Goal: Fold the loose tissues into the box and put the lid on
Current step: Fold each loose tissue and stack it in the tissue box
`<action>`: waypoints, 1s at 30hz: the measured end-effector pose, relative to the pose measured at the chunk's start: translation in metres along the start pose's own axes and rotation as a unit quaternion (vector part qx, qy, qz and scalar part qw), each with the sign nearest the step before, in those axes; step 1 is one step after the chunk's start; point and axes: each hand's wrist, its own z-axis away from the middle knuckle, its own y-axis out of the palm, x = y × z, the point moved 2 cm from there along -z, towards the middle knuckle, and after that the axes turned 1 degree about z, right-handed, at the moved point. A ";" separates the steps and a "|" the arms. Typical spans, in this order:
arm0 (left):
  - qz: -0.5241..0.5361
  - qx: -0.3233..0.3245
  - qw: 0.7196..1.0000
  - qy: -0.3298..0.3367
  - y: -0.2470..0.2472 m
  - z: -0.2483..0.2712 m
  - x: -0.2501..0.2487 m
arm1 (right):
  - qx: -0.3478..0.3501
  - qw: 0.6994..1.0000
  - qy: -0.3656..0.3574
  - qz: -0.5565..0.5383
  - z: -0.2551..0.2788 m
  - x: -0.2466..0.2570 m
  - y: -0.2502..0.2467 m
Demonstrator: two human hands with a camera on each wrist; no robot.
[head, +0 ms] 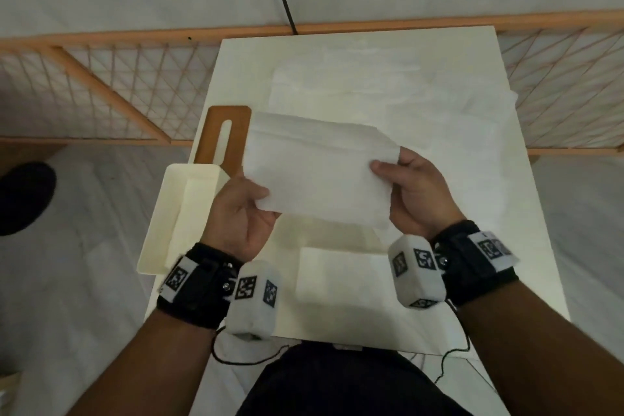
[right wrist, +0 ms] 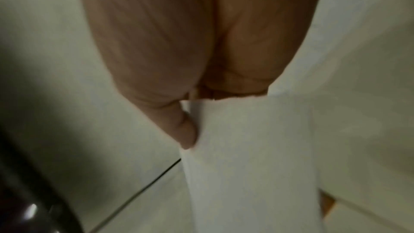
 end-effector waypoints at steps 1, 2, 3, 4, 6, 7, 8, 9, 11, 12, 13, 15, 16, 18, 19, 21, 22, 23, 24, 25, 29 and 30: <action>-0.004 0.011 1.000 -0.012 -0.008 0.003 0.000 | -0.003 0.999 -0.010 0.039 0.000 0.006 0.000; -0.015 0.019 0.999 -0.030 -0.010 0.006 0.000 | 0.000 0.997 -0.014 0.073 0.001 0.011 0.000; -0.038 0.009 0.998 -0.052 -0.013 0.006 -0.001 | 0.006 0.995 -0.014 0.102 0.002 0.014 0.000; -0.072 -0.011 0.995 -0.073 -0.015 0.004 -0.001 | 0.013 0.991 -0.011 0.130 0.005 0.017 -0.001; -0.164 -0.057 0.982 -0.076 -0.018 -0.003 -0.001 | 0.025 0.984 -0.003 0.175 0.008 0.021 -0.002; -0.210 -0.064 0.974 -0.064 -0.018 -0.007 -0.001 | 0.027 0.981 0.000 0.191 0.010 0.023 -0.002; -0.248 -0.061 0.965 -0.056 -0.018 -0.010 0.000 | 0.028 0.979 0.002 0.202 0.012 0.025 -0.002; -0.282 -0.054 0.957 -0.051 -0.019 -0.012 0.002 | 0.027 0.978 0.004 0.208 0.014 0.025 -0.003; -0.328 -0.030 0.943 -0.047 -0.018 -0.009 0.004 | 0.013 0.975 -0.003 0.220 0.018 0.027 -0.005; -0.346 -0.019 0.937 -0.046 -0.016 -0.008 0.003 | 0.001 0.972 -0.014 0.233 0.019 0.028 -0.006; -0.360 -0.007 0.932 -0.043 -0.015 -0.007 0.002 | -0.009 0.968 -0.028 0.248 0.020 0.029 -0.007; -0.373 0.013 0.927 -0.042 -0.011 -0.004 -0.002 | -0.025 0.960 -0.056 0.275 0.022 0.031 -0.010; -0.382 0.023 0.923 -0.042 -0.008 -0.003 -0.003 | -0.030 0.956 -0.068 0.285 0.022 0.032 -0.012; -0.421 0.045 0.906 -0.027 -0.004 0.001 -0.007 | -0.029 0.954 -0.082 0.287 0.024 0.033 -0.014; -0.442 0.054 0.895 -0.014 -0.003 0.002 -0.010 | -0.025 0.956 -0.087 0.280 0.024 0.033 -0.015; -0.457 0.065 0.887 0.011 0.000 0.005 -0.014 | -0.019 0.961 -0.094 0.260 0.025 0.032 -0.016; -0.453 0.062 0.889 0.026 0.000 0.007 -0.016 | -0.015 0.964 -0.096 0.249 0.025 0.032 -0.016; -0.448 0.059 0.891 0.043 0.000 0.008 -0.018 | -0.007 0.967 -0.096 0.235 0.025 0.031 -0.016; -0.447 0.057 0.891 0.059 0.000 0.010 -0.019 | 0.003 0.971 -0.092 0.220 0.025 0.029 -0.016; -0.445 0.060 0.890 0.072 -0.001 0.011 -0.020 | 0.010 0.975 -0.083 0.204 0.025 0.027 -0.017; -0.368 0.032 0.929 0.024 -0.013 0.012 -0.017 | 0.039 0.987 -0.026 0.154 0.029 0.021 -0.027; -0.331 0.031 0.943 0.004 -0.016 0.012 -0.015 | 0.047 0.990 -0.010 0.136 0.031 0.019 -0.029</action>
